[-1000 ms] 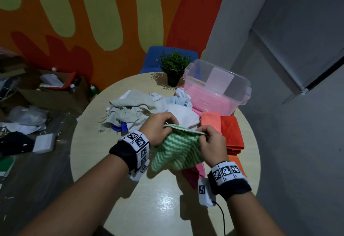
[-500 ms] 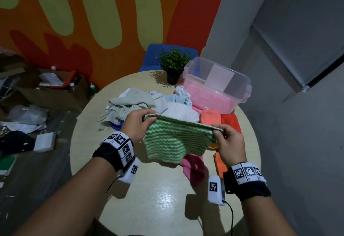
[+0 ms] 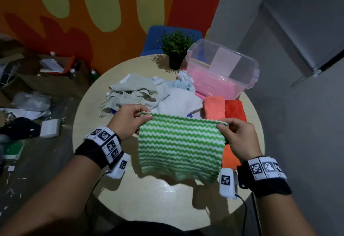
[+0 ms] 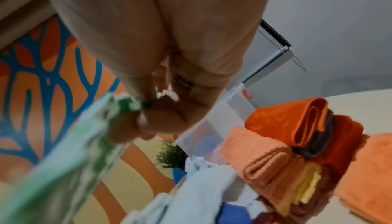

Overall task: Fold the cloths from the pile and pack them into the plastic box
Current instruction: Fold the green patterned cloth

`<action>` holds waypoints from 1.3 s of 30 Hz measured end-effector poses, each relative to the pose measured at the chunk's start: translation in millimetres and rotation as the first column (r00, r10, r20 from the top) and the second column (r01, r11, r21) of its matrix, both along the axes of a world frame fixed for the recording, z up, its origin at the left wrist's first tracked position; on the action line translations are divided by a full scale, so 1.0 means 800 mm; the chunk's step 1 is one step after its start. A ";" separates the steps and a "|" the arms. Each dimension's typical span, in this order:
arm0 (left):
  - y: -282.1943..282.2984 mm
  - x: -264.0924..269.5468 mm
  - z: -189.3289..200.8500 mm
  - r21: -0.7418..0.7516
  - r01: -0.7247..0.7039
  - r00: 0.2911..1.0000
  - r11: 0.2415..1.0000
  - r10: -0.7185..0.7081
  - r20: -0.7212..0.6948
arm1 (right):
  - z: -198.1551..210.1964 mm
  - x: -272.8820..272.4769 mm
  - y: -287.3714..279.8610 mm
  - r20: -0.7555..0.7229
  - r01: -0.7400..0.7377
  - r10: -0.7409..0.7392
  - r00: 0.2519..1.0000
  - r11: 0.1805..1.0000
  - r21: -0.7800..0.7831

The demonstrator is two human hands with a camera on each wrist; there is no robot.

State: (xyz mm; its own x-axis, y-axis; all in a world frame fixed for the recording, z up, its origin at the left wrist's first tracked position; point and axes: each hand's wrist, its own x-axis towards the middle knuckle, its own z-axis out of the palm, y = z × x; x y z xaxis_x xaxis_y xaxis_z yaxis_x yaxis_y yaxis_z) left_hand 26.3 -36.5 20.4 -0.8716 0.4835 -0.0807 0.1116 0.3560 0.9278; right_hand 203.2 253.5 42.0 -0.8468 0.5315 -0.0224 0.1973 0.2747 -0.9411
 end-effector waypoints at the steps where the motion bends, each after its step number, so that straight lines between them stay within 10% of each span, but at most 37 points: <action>1: 0.003 -0.001 -0.010 -0.034 0.002 1.000 0.999 -0.003 -0.012 | -0.011 -0.006 0.005 0.043 -0.021 0.019 0.999 0.999 0.031; 9: 0.015 0.013 -0.094 -0.291 0.030 1.000 0.956 -0.030 0.004 | -0.103 -0.019 0.014 0.379 -0.215 0.058 0.924 0.897 0.386; 25: -0.012 0.026 -0.142 -0.630 0.449 0.893 0.634 -0.345 0.289 | -0.157 0.046 -0.034 0.712 -0.568 0.317 0.627 0.811 0.140; 30: 0.013 0.029 -0.157 -0.586 0.176 0.974 0.791 -0.226 -0.012 | -0.169 0.023 -0.030 0.660 -0.394 0.050 0.750 0.835 0.384; 36: 0.030 0.037 -0.183 -0.779 0.256 0.922 0.572 -0.387 0.019 | -0.183 0.015 -0.048 0.726 -0.446 0.058 0.685 0.821 0.356; 39: 0.025 0.034 -0.165 -0.716 0.163 0.948 0.679 -0.308 -0.076 | -0.162 0.018 -0.042 0.599 -0.357 0.072 0.798 0.857 0.373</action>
